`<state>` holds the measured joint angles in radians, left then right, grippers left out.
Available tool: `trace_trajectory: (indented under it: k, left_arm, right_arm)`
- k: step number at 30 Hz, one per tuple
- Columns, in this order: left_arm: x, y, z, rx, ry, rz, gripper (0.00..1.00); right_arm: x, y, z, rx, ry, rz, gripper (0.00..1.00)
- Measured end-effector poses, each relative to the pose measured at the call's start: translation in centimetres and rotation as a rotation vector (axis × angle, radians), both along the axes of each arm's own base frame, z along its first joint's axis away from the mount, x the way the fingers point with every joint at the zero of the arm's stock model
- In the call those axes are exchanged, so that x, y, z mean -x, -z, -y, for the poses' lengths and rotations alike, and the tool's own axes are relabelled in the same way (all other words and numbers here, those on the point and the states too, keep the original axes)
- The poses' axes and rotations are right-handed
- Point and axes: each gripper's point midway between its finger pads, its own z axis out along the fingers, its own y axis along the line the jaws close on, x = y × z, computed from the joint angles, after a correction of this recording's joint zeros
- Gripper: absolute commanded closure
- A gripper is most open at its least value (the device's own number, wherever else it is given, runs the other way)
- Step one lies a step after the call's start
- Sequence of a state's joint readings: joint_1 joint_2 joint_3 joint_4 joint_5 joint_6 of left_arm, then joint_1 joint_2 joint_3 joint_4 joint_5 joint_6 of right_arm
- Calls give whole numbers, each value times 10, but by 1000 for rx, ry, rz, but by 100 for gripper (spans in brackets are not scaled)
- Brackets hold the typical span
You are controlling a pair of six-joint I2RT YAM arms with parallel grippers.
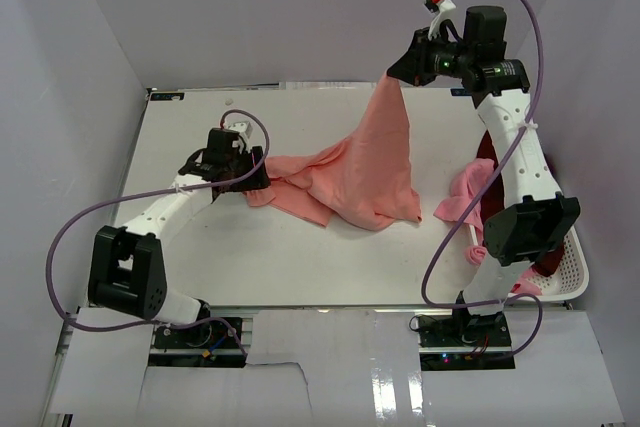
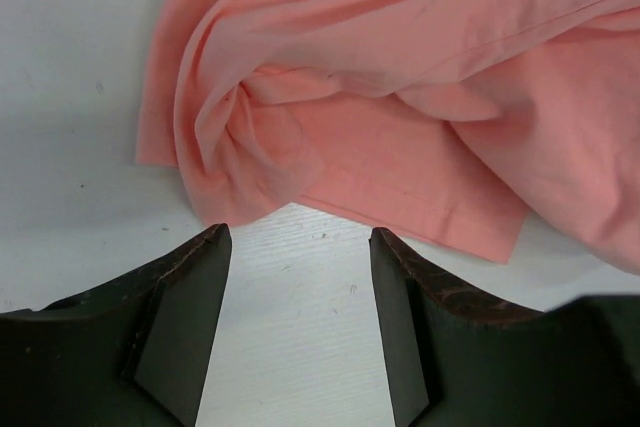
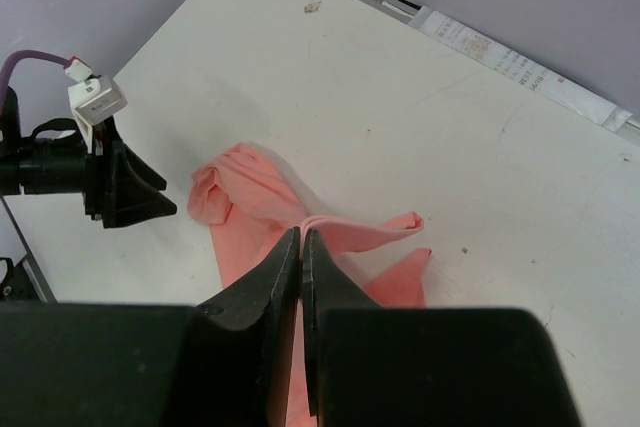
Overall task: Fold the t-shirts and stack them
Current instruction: Flatten out the tshirt
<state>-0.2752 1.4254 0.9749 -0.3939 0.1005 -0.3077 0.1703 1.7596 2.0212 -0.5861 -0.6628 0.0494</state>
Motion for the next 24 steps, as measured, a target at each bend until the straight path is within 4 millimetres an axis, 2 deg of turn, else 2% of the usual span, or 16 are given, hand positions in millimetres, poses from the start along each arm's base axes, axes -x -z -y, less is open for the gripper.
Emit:
trace_trajectory:
  k: [2, 9, 24]
  left_arm:
    - [3, 12, -2, -10, -13, -44, 35]
    - [11, 48, -10, -64, -61, -164, 36]
    - [11, 78, -8, -88, -84, -246, 42]
  right_arm:
    - [-2, 4, 0, 1, 0, -11, 92]
    - [-3, 8, -1, -5, -1, -31, 92]
    - [-2, 8, -1, -17, -8, -42, 92]
